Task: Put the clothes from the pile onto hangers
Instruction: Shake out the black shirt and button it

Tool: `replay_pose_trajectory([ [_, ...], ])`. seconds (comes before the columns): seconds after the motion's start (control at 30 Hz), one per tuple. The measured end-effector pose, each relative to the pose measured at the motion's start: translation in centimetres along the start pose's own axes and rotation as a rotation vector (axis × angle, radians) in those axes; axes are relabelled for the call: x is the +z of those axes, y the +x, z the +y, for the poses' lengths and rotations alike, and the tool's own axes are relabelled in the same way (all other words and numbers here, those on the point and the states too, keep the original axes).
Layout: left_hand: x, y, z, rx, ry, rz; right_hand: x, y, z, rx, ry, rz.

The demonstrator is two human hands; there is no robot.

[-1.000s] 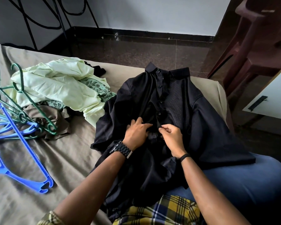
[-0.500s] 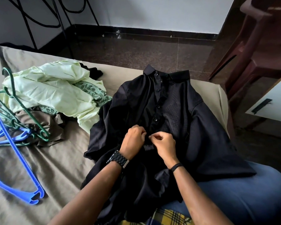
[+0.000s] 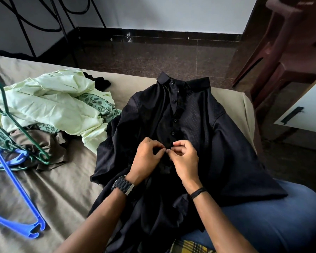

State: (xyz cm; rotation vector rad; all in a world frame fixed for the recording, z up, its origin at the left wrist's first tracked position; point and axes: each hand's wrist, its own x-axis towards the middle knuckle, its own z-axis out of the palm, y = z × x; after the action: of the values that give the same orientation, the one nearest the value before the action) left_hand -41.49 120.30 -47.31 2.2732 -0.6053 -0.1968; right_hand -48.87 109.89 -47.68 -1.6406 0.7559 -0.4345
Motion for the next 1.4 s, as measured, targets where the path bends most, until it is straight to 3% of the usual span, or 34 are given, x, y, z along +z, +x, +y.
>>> replay_pose_trajectory([
  [0.27, -0.5, 0.4, 1.5, -0.182, -0.555, -0.066, -0.5, -0.5, -2.2, -0.253, -0.078, 0.104],
  [0.5, -0.6, 2.0, 3.3, -0.224, -0.81, -0.126, -1.3, 0.3, -3.9, -0.539, -0.347, 0.09],
  [0.73, -0.1, 4.9, 4.6, -0.241, -0.917, -0.238, -2.8, 3.6, -5.1, -0.379, -0.212, 0.12],
  [0.83, 0.3, 6.2, 4.5, -0.259, -0.934, -0.322, -3.0, 4.8, -5.3, -0.395, -0.294, 0.084],
  [1.0, 0.7, 8.7, 5.3, -0.308, -1.064, -0.324, -2.5, 5.4, -6.0, -0.319, -0.2, 0.12],
  [1.17, 2.1, 11.0, 4.9, -0.385, -1.012, -0.33, -1.0, 4.2, -3.2, -0.314, -0.438, 0.213],
  [1.4, 3.7, 11.6, 2.2, -0.194, -0.48, -0.322, -2.4, 4.4, -0.2, -0.193, -0.607, -0.001],
])
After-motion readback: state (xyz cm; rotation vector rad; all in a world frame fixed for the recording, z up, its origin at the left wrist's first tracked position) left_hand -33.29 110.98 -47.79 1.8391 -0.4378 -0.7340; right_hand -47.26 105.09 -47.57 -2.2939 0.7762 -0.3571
